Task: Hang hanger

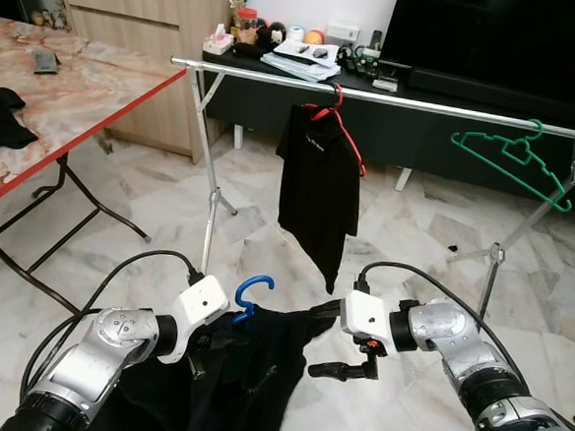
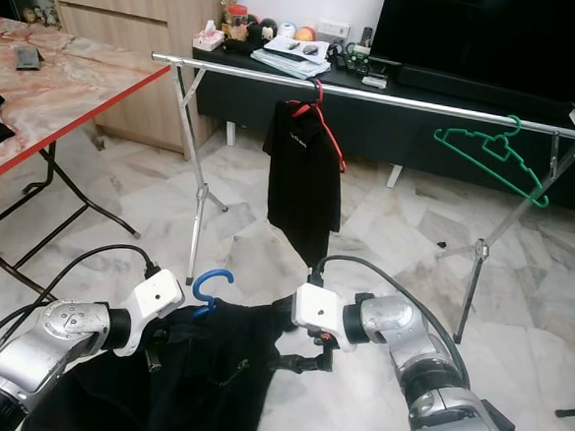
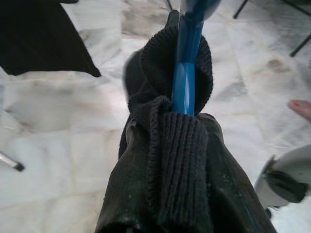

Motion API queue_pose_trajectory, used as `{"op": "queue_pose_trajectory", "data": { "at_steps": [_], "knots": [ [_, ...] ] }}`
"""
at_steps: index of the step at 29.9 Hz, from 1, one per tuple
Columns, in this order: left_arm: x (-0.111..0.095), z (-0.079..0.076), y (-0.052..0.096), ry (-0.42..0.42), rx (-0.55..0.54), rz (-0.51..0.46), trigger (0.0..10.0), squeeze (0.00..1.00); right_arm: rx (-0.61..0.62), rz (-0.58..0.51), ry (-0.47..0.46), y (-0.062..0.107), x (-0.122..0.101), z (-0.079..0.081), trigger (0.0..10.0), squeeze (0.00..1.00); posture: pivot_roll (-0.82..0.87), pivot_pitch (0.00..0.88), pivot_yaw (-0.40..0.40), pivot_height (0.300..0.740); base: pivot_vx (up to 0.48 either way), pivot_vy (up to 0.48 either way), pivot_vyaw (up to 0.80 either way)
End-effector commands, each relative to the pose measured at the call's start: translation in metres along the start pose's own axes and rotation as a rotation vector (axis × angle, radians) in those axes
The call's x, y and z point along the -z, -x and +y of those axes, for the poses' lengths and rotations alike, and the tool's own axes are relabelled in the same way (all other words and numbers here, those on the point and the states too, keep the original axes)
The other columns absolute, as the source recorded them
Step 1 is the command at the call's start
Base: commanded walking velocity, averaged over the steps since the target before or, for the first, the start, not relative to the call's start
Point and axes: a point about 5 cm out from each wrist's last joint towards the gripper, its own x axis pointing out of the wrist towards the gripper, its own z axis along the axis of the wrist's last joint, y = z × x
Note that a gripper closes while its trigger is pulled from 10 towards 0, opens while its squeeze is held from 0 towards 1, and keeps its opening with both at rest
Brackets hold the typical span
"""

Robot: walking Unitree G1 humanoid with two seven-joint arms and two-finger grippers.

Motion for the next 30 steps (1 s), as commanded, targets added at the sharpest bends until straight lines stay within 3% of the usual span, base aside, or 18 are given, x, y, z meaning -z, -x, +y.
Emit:
{"op": "queue_pose_trajectory", "data": {
  "at_steps": [1,2,3,4,6,8,13,14,16,18,23,24,30],
  "knots": [
    [-0.001,0.011,-0.003,-0.059,-0.087,0.008,2.1,0.0,0.056,0.044,-0.015,0.003,0.005,-0.003,10.0,0.0,0.12,0.051,-0.053,0.74,0.0,0.0,0.0],
    [0.003,0.015,-0.004,-0.074,-0.147,0.024,4.7,0.0,0.106,0.068,-0.034,0.003,0.009,-0.005,10.0,0.0,0.12,0.051,-0.053,0.74,0.0,0.0,0.0],
    [0.011,0.023,-0.003,-0.071,-0.261,0.045,10.0,0.0,0.228,0.123,-0.063,0.004,0.016,-0.008,10.0,0.0,0.12,0.052,-0.05,0.74,0.0,0.0,0.0],
    [0.018,0.026,-0.002,-0.04,-0.32,0.056,10.0,0.0,0.303,0.142,-0.1,0.004,0.022,-0.009,10.0,0.0,0.11,0.054,-0.048,0.74,0.0,0.0,0.0],
    [0.02,0.026,-0.001,-0.022,-0.338,0.061,10.0,0.0,0.326,0.144,-0.124,0.004,0.024,-0.009,10.0,0.0,0.11,0.054,-0.048,0.74,0.0,0.0,0.0],
    [0.037,0.026,0.007,0.035,-0.43,0.076,10.0,0.0,0.501,0.132,-0.286,0.0,0.039,-0.004,10.0,0.0,0.11,0.06,-0.042,0.74,0.0,0.0,0.0],
    [0.053,0.027,0.023,0.082,-0.56,0.055,10.0,0.0,0.685,0.097,-0.553,-0.012,0.063,0.018,10.0,0.0,0.11,0.073,-0.033,0.74,0.0,0.0,0.0],
    [0.053,0.027,0.023,0.082,-0.56,0.055,10.0,0.0,0.685,0.097,-0.553,-0.012,0.063,0.018,10.0,0.0,0.11,0.073,-0.033,0.74,0.0,0.0,0.0],
    [0.06,0.029,0.03,0.125,-0.631,0.037,10.0,0.0,0.746,0.088,-0.662,-0.02,0.074,0.034,10.0,0.0,0.1,0.077,-0.03,0.74,0.0,0.0,0.0],
    [0.068,0.029,0.04,0.194,-0.715,-0.009,10.0,0.0,0.824,0.11,-0.823,-0.032,0.092,0.063,10.0,0.0,0.09,0.074,-0.025,0.74,0.0,0.0,0.0],
    [0.072,0.015,0.047,0.331,-0.742,-0.101,10.0,0.0,0.949,0.17,-1.082,-0.042,0.115,0.106,10.0,0.0,0.09,0.064,-0.015,0.74,0.0,0.0,0.0],
    [0.075,0.008,0.049,0.352,-0.765,-0.124,10.0,0.0,1.013,0.181,-1.189,-0.043,0.122,0.119,10.0,0.0,0.08,0.057,-0.009,0.74,0.0,0.0,0.0],
    [0.09,-0.002,0.058,0.412,-0.842,-0.127,10.0,0.0,1.109,0.258,-1.333,-0.043,0.135,0.148,10.0,0.0,0.08,0.035,-0.006,0.74,0.0,0.0,0.0]
  ]
}}
